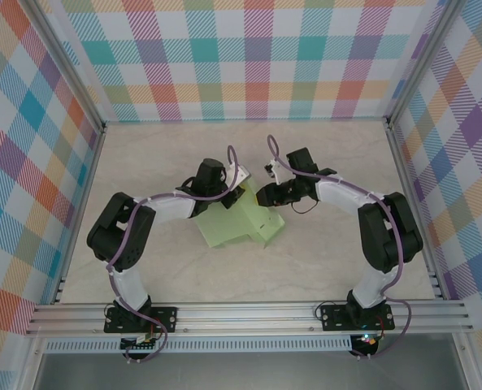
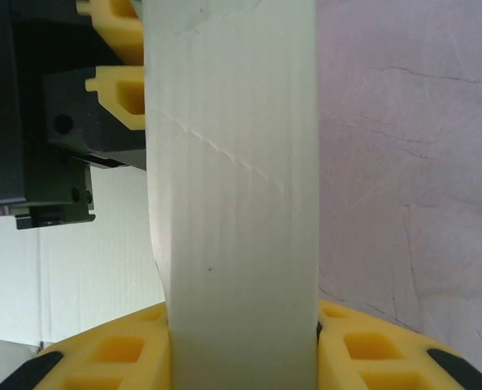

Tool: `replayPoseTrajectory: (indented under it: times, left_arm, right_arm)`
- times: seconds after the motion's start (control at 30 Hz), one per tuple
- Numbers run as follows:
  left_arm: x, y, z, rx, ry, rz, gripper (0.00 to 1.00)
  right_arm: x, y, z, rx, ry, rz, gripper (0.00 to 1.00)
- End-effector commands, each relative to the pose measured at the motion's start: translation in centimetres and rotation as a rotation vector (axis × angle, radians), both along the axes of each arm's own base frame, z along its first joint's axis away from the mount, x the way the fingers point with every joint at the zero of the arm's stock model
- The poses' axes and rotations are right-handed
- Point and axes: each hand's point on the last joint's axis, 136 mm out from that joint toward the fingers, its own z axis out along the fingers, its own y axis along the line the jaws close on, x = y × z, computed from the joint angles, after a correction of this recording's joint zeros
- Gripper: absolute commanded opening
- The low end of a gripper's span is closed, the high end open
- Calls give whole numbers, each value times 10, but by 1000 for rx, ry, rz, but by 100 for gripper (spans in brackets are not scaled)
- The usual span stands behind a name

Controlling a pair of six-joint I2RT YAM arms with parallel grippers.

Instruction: Fold the paper box

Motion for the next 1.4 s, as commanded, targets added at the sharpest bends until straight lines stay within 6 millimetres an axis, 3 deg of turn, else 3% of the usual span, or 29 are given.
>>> replayPoseTrajectory:
  times: [0.0, 0.3, 0.33, 0.4, 0.7, 1.0, 1.23, 1.37]
  left_arm:
    - [4, -21, 25, -81, -106, -31, 19]
    - [-1, -14, 30, -65, -142, -40, 21]
    - [-2, -12, 30, -65, -143, -43, 26]
    - [-4, -6, 29, -58, -141, -49, 33]
    - [-2, 26, 21, -40, -98, -25, 35]
    - [-21, 17, 13, -33, -29, -134, 35]
    - [-18, 19, 7, 10, -6, -129, 34]
    - [-6, 24, 5, 37, -16, -63, 34]
  right_arm:
    - [-16, 7, -11, -30, 36, 66, 32]
    - [-10, 6, -14, -50, 37, 64, 32]
    - [-9, 5, -13, -46, 37, 64, 31]
    - [-9, 4, -12, -44, 35, 67, 32]
    - [-9, 0, -7, -21, 38, 86, 32]
    - [-5, -3, -3, -14, 31, 75, 32]
    - [-4, -3, 5, 8, 21, 71, 32]
    - [-3, -1, 15, 35, 15, 62, 32]
